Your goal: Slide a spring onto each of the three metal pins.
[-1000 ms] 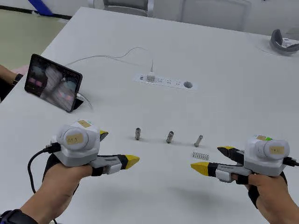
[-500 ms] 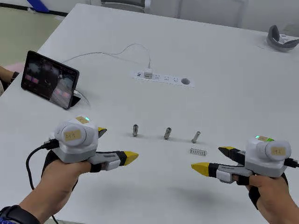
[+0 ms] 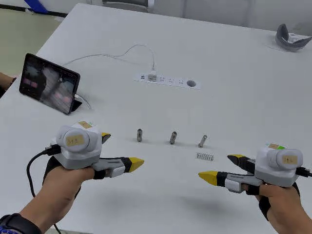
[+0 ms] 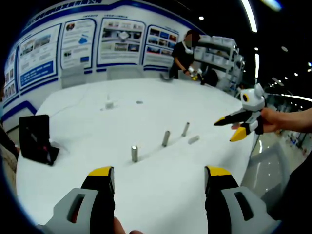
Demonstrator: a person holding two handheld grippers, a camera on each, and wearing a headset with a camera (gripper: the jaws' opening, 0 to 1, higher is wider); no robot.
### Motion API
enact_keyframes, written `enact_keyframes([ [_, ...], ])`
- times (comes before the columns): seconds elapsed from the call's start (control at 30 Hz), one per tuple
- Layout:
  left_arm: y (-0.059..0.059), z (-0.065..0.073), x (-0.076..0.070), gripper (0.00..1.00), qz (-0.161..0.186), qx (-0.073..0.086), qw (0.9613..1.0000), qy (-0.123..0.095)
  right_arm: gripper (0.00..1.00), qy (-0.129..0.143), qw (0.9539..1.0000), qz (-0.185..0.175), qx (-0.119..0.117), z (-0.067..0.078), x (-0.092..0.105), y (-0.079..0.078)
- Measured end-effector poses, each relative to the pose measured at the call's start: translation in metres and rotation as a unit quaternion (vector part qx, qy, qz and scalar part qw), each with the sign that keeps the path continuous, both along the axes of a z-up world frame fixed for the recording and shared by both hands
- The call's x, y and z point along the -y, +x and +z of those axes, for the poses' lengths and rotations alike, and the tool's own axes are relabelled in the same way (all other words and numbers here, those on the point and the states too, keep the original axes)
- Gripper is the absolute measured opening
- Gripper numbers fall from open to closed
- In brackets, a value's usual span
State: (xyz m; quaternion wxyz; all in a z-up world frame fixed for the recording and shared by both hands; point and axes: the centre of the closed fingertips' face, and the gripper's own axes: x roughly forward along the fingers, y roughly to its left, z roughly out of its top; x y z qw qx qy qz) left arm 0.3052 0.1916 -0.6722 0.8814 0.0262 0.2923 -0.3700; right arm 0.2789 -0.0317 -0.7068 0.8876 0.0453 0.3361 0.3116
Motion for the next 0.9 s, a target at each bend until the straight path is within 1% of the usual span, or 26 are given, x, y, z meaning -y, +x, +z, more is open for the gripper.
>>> enact_keyframes([
  [0.13, 0.002, 0.000, 0.003, 0.77, -0.004, -0.001, 1.0000, -0.005, 0.83, 0.001, 1.0000, -0.003, -0.001, -0.001, 0.004, -0.002],
  [0.53, 0.001, -0.006, 0.015, 0.77, -0.031, -0.003, 0.9995, 0.005, 0.84, 0.000, 0.9999, -0.010, -0.007, -0.004, 0.008, -0.012],
  [0.7, 0.000, -0.008, 0.026, 0.77, -0.046, -0.004, 0.9989, 0.010, 0.85, 0.007, 0.9998, -0.017, -0.007, -0.003, 0.011, -0.013],
  [0.83, 0.000, -0.009, 0.036, 0.77, -0.056, -0.005, 0.9984, 0.010, 0.86, 0.000, 0.9998, -0.016, -0.010, -0.005, 0.013, -0.017],
  [0.9, 0.000, -0.009, 0.042, 0.77, -0.061, -0.005, 0.9981, 0.008, 0.86, 0.002, 0.9998, -0.017, -0.011, -0.005, 0.015, -0.018],
])
